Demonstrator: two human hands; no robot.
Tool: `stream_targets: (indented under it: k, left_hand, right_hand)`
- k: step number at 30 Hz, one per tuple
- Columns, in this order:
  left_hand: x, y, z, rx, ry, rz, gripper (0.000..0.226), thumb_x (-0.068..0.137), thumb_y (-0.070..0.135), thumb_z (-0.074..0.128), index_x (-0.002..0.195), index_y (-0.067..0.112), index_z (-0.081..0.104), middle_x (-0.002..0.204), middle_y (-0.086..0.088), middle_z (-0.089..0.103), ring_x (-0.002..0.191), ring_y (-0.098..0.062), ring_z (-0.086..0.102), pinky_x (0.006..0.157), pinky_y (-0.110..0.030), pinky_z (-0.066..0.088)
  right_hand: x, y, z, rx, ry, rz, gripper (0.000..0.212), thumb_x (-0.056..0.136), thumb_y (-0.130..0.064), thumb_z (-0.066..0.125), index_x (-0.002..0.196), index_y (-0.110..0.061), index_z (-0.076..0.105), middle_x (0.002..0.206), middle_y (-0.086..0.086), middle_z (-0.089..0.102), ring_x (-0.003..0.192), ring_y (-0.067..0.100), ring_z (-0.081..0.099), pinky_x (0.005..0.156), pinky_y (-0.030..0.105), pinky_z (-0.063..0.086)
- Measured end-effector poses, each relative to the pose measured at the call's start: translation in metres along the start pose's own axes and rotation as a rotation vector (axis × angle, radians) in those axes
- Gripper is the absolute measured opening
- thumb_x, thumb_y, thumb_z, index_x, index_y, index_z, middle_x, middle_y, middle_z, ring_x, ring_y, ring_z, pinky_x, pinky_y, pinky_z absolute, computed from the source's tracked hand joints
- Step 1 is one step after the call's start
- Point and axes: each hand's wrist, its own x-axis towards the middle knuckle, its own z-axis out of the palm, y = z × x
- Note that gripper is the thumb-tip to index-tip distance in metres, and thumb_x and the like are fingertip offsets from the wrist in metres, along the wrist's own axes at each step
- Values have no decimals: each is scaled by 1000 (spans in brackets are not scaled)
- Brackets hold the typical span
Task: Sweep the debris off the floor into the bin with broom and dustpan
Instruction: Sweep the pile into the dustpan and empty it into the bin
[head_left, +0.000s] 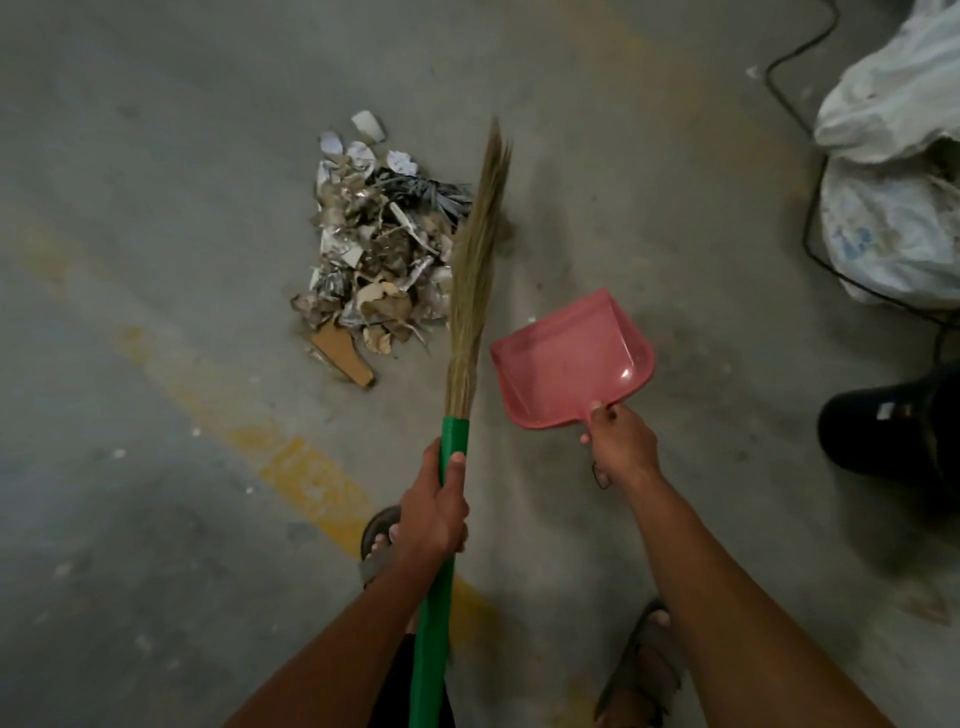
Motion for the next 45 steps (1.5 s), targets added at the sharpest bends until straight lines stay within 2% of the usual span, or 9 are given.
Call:
stream_targets:
  k: [2, 4, 13, 18, 23, 28, 32, 41, 45]
  left_hand:
    - [14, 4, -12, -12, -6, 1, 41, 110, 49, 43, 150, 41, 42, 75, -13, 66, 48, -19, 61, 44, -30, 51]
    - [31, 9, -26, -22, -15, 2, 42, 110, 49, 44, 151, 40, 42, 76, -13, 66, 47, -18, 60, 44, -29, 50]
    - [101, 26, -97, 8, 77, 33, 51, 109, 52, 45, 157, 34, 39, 78, -17, 67, 46, -19, 62, 42, -32, 51]
    - [132, 27, -111, -17, 151, 27, 52, 109, 52, 42, 159, 37, 36, 80, -16, 66, 48, -18, 61, 44, -32, 51]
    - [162, 19, -102, -50, 202, 15, 45, 109, 51, 42, 152, 37, 43, 77, -16, 65, 48, -21, 60, 44, -33, 51]
    - [191, 7, -78, -69, 241, 9, 46, 109, 50, 43, 153, 36, 42, 75, -16, 65, 46, -23, 60, 42, -34, 50]
    - [212, 1, -61, -62, 253, 35, 50, 110, 50, 42, 158, 36, 37, 76, -17, 66, 46, -22, 60, 42, -33, 50]
    - [269, 2, -82, 54, 379, 77, 51, 109, 55, 40, 157, 37, 36, 77, -8, 68, 45, -20, 65, 41, -30, 52]
    - [295, -15, -96, 213, 327, 35, 55, 108, 59, 39, 159, 39, 33, 82, -13, 70, 47, -23, 67, 43, -32, 55]
  right_hand:
    - [0, -6, 15, 33, -45, 13, 33, 106, -44, 50, 104, -18, 69, 90, 2, 77, 60, 15, 62, 59, 30, 53]
    - [2, -8, 33, 79, -73, 47, 30, 105, -43, 52, 103, -18, 70, 89, 4, 76, 51, 14, 55, 48, 25, 42]
    - [-1, -15, 105, 107, -212, 138, 33, 108, -43, 49, 101, -16, 67, 87, 10, 75, 46, 19, 51, 47, 24, 39]
    - [9, -22, 144, 183, -331, 225, 35, 109, -37, 46, 105, -8, 65, 74, 8, 66, 33, 13, 46, 37, 17, 33]
    - [39, -25, 172, 124, -359, 206, 36, 110, -38, 48, 109, -8, 68, 76, 7, 69, 48, 13, 56, 49, 23, 39]
    - [72, -41, 185, 38, -352, 115, 38, 114, -38, 36, 110, -14, 64, 81, 5, 68, 59, 11, 54, 54, 26, 36]
    - [105, -54, 204, -4, -358, 67, 45, 113, -44, 34, 121, -13, 65, 100, 10, 73, 67, 11, 61, 58, 28, 36]
    - [145, -84, 235, -18, -409, -54, 47, 114, -46, 34, 128, -10, 62, 105, 12, 69, 66, 12, 59, 60, 28, 38]
    - [149, -88, 237, -8, -445, -91, 43, 114, -45, 34, 123, -13, 61, 99, 8, 66, 65, 11, 55, 58, 27, 36]
